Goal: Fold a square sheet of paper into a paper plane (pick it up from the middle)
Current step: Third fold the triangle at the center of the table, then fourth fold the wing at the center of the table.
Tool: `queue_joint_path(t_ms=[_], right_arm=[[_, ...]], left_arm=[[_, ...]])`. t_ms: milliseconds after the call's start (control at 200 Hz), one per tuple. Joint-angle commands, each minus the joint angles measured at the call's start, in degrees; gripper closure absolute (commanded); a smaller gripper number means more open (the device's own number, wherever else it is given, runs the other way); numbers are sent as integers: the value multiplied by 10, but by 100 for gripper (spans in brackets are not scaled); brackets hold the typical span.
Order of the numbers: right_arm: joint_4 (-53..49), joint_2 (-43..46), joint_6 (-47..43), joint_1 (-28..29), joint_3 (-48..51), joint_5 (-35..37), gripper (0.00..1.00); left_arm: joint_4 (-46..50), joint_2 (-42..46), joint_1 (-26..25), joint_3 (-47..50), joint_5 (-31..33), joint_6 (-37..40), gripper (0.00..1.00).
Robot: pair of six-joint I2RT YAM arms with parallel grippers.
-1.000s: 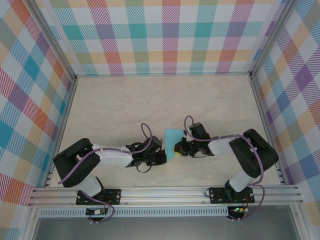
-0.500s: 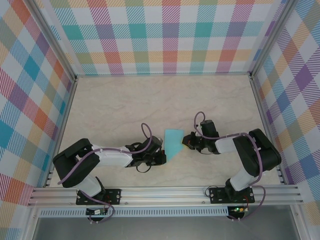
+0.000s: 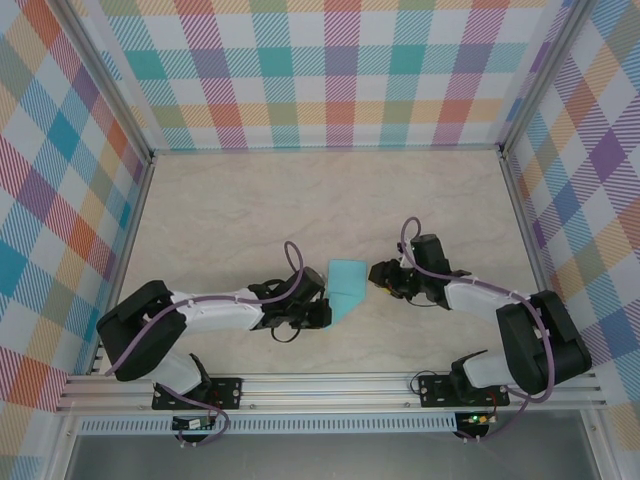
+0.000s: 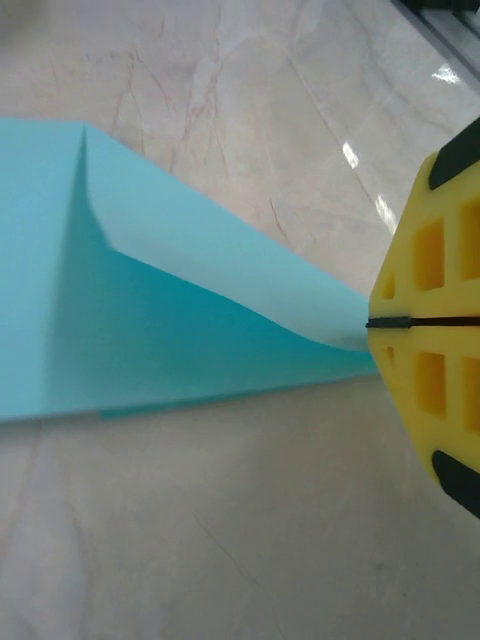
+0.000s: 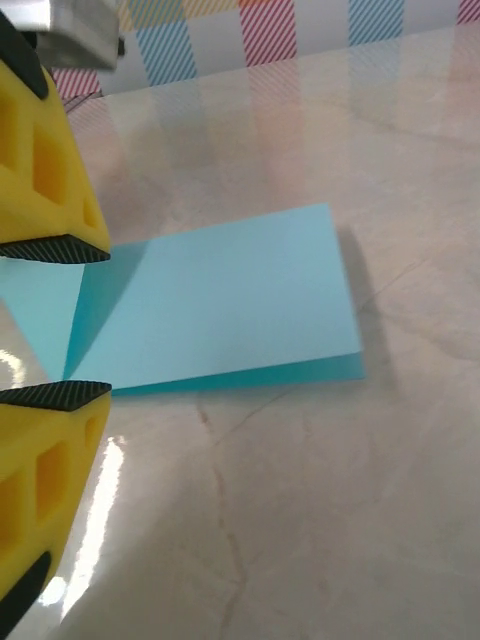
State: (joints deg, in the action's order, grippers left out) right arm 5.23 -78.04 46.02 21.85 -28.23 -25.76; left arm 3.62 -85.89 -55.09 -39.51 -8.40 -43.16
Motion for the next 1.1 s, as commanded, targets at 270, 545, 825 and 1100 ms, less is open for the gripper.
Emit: queue_joint_path(t_ms=[270, 545, 825, 1100], right_arm=[[-25, -45, 25, 36, -12, -40, 58], [18, -85, 35, 48, -41, -72, 59], [-19, -102, -10, 48, -92, -71, 59], [-42, -145, -43, 47, -138, -92, 59]], left_arm=[[57, -17, 36, -87, 3, 59, 89], [63, -38, 43, -107, -20, 68, 89], [51, -9, 33, -87, -13, 51, 80], [100, -11, -41, -98, 132, 10, 51]])
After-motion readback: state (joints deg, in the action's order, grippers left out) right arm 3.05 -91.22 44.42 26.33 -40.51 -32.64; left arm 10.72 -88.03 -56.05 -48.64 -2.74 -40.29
